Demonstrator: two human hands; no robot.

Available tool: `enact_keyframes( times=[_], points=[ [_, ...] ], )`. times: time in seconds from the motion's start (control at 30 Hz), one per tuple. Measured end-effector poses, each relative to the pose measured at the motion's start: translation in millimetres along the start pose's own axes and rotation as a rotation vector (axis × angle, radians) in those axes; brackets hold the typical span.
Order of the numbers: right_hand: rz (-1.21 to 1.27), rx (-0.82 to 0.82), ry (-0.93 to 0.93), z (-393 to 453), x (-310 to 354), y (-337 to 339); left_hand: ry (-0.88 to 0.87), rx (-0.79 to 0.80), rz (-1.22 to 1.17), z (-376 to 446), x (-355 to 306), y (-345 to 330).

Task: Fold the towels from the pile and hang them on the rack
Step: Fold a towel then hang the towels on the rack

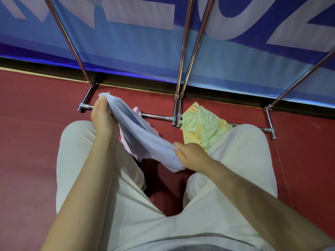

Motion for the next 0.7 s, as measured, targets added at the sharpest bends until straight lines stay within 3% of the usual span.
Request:
enact_keyframes(
  times=[0.1,0.3,0.5,0.57,0.7],
  points=[
    [-0.132,0.075,-0.112,1.2,-15.0,6.5,0.031,-0.033,0.022,-5.8,-0.8,0.3],
    [-0.038,0.041,-0.187,0.9,-36.8,20.2,0.023,-0.104,0.009,-8.8,-7.5,7.8],
    [-0.129,-0.301,-0.124,2.1,-34.5,35.6,0.05,-0.183,-0.067,-6.8,-12.1,11.8],
    [-0.195,-0.415,-0.146,2.0,-34.7,41.7,0.019,-0.143,-0.028,-5.9,-13.0,12.6],
    [-0.168,-0.485,-0.156,4.0,-38.7,44.4,0.021,-0.192,0.023,-8.2,-11.8,14.7]
  ],
)
Point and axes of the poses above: each hand's wrist, its own z-axis towards the middle knuckle, its own y-axis out of the back of the hand, x = y × z, the point moved 3 cm from there along z, towards the middle knuckle, and after that the axes turned 2 degrees about z, right-handed, at the moved point
